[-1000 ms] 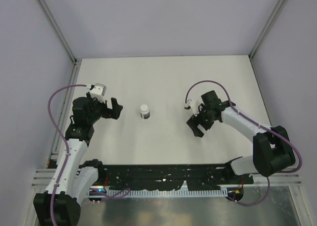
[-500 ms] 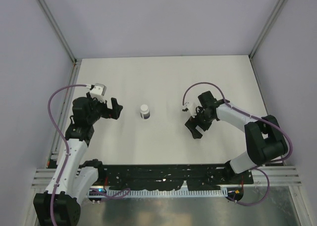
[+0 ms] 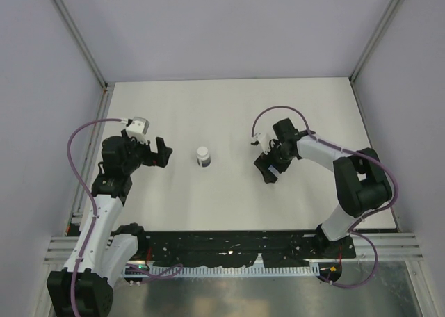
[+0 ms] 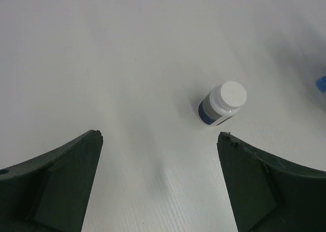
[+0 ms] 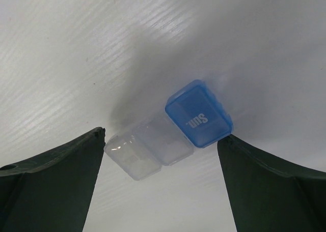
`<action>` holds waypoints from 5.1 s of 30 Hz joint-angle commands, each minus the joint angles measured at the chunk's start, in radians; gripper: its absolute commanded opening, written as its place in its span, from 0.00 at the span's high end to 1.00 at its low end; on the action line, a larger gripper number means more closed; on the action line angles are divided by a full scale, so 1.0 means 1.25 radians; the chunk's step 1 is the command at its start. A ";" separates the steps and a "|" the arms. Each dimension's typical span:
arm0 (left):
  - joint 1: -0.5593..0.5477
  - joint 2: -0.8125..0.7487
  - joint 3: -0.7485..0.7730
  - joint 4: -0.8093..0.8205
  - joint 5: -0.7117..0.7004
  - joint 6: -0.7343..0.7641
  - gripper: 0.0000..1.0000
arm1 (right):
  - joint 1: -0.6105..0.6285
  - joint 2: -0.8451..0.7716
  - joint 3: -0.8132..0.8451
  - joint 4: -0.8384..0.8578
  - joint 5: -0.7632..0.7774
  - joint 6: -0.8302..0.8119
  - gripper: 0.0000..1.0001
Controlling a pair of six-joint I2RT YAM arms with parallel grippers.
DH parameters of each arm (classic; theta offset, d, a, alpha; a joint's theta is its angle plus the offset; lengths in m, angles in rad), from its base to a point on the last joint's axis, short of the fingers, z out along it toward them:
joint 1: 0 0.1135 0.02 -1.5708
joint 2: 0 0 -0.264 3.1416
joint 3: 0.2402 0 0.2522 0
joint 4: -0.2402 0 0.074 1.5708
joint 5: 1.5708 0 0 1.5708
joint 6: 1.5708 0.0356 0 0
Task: Sort the pills into containers
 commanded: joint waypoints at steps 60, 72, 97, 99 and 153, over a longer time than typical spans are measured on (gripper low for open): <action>0.002 -0.051 0.025 0.019 0.078 -0.009 0.01 | 0.043 -0.097 -0.008 0.015 0.102 0.050 0.67; -0.125 0.010 0.148 -0.033 0.284 0.106 0.01 | 0.099 -0.179 0.204 -0.180 -0.167 -0.044 0.80; -0.352 0.246 0.263 0.064 0.618 0.224 0.04 | 0.284 -0.146 0.400 -0.348 -0.306 -0.119 0.81; -0.363 0.256 0.263 0.067 0.617 0.225 0.07 | 0.286 -0.148 0.397 -0.348 -0.304 -0.119 0.81; -0.397 0.340 0.247 0.173 0.566 -0.015 0.61 | 0.293 -0.210 0.325 -0.210 -0.082 -0.014 0.89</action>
